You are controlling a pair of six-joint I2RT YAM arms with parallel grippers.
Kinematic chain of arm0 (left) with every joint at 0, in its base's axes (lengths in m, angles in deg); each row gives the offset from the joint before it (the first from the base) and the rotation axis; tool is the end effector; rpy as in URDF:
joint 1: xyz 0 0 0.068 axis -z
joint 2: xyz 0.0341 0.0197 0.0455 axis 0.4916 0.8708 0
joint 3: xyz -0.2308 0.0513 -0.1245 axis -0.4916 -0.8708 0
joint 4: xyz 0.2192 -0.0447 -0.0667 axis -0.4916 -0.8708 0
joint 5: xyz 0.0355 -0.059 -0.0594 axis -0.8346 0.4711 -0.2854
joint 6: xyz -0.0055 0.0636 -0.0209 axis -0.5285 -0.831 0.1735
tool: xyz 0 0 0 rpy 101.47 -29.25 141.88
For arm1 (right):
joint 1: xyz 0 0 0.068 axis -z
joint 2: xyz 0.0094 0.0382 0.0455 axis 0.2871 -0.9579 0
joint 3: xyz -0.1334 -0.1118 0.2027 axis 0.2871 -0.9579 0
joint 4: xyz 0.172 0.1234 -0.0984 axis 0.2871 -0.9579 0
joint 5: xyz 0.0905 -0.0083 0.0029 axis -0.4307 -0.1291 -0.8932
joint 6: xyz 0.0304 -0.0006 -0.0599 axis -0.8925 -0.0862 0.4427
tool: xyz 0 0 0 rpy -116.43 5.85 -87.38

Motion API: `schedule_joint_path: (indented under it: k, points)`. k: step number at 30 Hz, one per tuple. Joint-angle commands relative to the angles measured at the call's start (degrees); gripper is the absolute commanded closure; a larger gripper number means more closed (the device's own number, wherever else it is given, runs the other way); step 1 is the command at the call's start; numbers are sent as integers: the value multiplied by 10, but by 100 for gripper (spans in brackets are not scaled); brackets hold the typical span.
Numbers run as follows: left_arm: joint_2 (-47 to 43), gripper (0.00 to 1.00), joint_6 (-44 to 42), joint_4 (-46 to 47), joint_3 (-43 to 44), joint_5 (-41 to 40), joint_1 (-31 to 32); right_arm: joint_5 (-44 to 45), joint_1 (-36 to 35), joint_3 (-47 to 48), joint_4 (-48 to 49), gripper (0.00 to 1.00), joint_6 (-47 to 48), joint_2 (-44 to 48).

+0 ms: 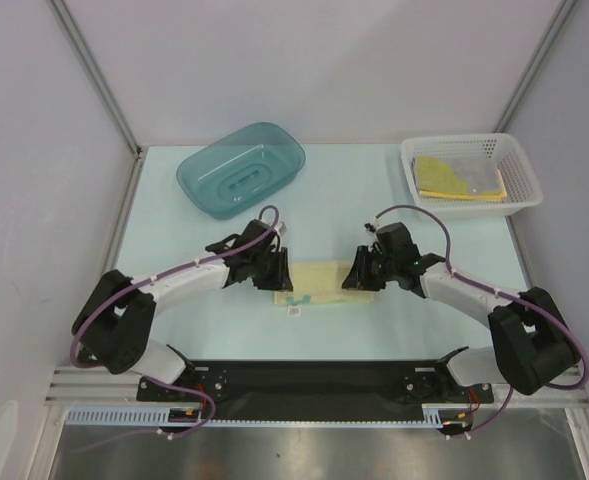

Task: Fold and stack the towels
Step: Neatly place the folded towel into the bin

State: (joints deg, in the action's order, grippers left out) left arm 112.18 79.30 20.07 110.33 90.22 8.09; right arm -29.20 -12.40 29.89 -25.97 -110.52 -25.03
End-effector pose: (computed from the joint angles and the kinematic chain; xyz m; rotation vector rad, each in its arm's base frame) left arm 0.2104 -0.1742 0.1924 0.1901 2.6607 -0.6841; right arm 0.2120 0.1381 0.1914 -0.0999 2.5392 0.8667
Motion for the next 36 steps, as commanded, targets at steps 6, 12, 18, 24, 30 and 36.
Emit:
schedule_joint_path:
  k: [6,12,18,24,30,36]
  points:
    - [44,66,14,5,-17,-51,0,-50,34,-69,62,81,9,-40]
    - [28,64,11,-20,1,-66,-1,-45,39,-41,10,76,27,5]
    - [7,54,-1,-52,34,-74,-18,4,73,17,-76,54,56,22]
    - [5,53,-10,-2,15,-9,-36,29,94,41,-81,45,79,-17]
    - [42,57,1,23,-10,0,-36,18,93,42,-49,44,97,-86]
    - [62,61,7,23,-32,-21,-36,55,73,18,-37,44,90,-106]
